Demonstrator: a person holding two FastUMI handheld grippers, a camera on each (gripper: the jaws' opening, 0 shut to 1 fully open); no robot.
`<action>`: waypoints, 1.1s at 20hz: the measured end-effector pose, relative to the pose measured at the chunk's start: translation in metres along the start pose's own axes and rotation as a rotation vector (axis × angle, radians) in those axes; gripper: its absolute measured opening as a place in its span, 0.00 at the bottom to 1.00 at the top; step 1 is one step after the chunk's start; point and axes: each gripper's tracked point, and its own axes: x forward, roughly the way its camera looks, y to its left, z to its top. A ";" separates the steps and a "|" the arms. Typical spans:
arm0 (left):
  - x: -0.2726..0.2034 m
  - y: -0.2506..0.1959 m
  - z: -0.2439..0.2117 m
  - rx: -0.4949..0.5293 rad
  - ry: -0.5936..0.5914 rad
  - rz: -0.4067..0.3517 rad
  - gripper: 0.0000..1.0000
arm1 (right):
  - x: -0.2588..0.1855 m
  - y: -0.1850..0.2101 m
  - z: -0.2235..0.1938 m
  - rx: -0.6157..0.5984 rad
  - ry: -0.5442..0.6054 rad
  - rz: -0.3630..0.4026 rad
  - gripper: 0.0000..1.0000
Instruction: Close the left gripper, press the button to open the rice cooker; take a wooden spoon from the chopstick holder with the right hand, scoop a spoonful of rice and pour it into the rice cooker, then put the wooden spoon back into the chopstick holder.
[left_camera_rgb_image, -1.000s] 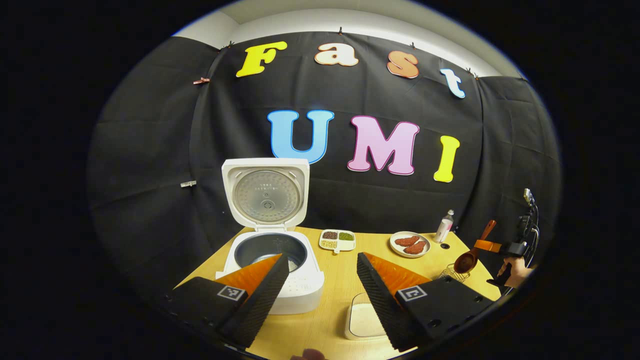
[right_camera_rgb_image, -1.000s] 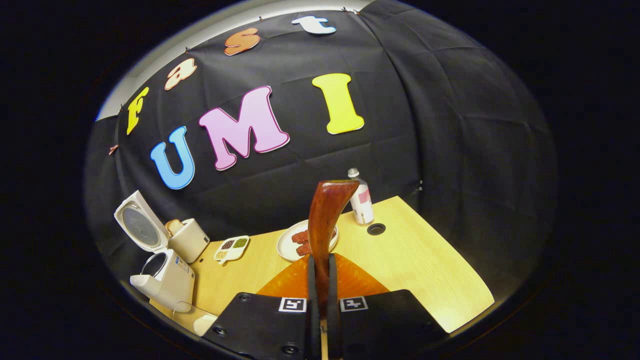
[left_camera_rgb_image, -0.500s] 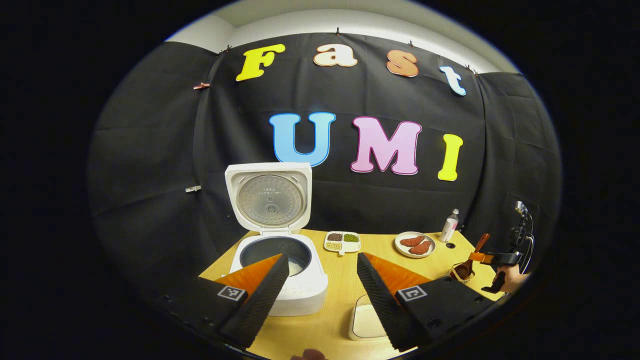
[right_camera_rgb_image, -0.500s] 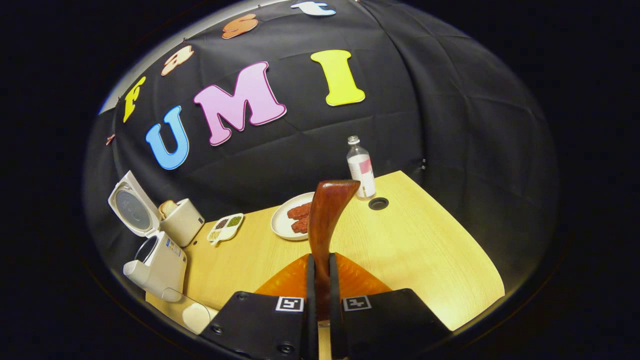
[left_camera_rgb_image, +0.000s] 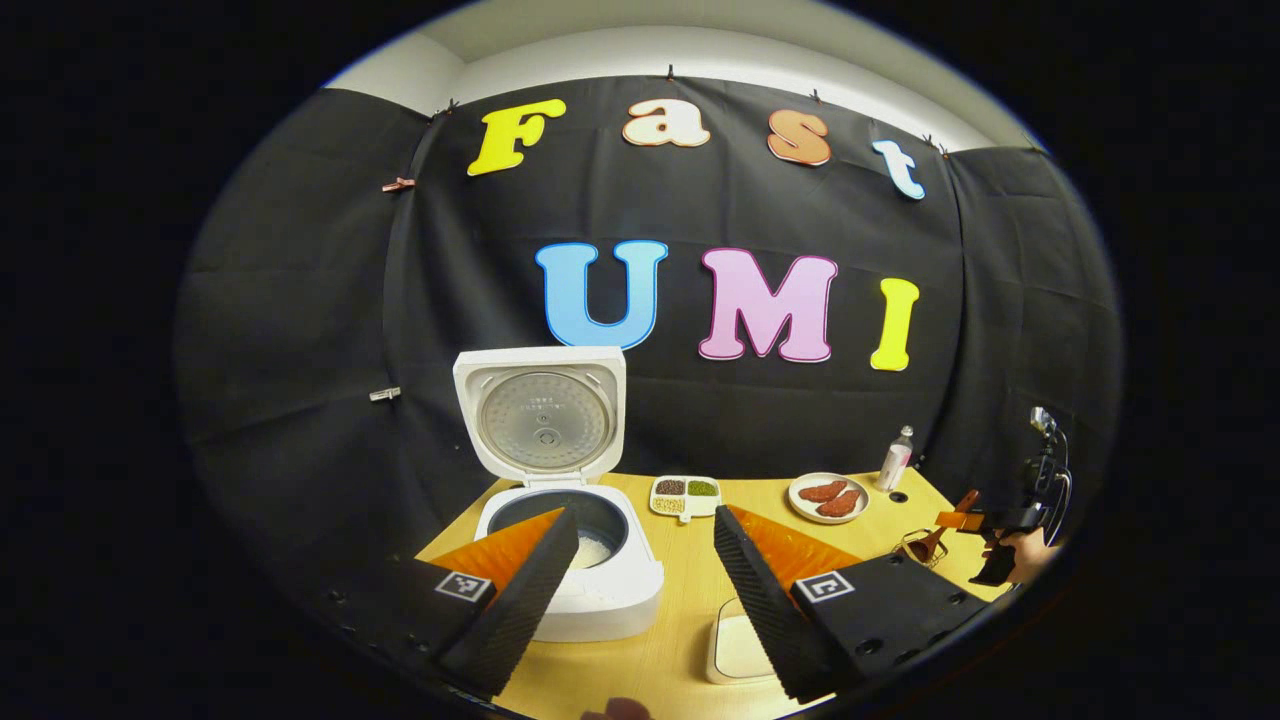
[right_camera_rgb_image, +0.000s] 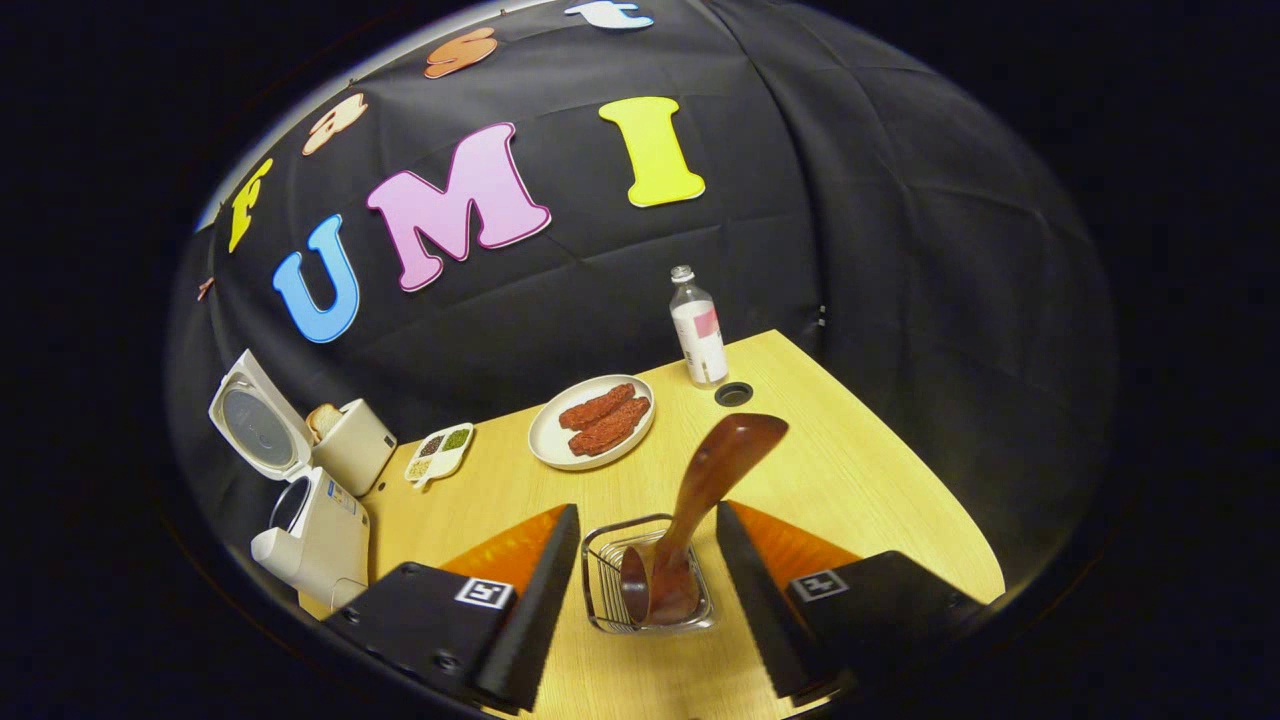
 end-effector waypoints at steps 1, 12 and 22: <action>0.001 0.002 0.003 0.001 -0.006 -0.002 0.95 | -0.008 0.000 0.001 -0.005 -0.003 -0.004 0.91; 0.026 0.024 0.053 0.005 -0.105 -0.024 0.95 | -0.100 0.040 0.013 -0.016 -0.072 0.015 0.98; 0.101 0.092 0.118 -0.018 -0.181 0.051 0.94 | -0.150 0.094 0.035 -0.087 -0.150 0.060 0.98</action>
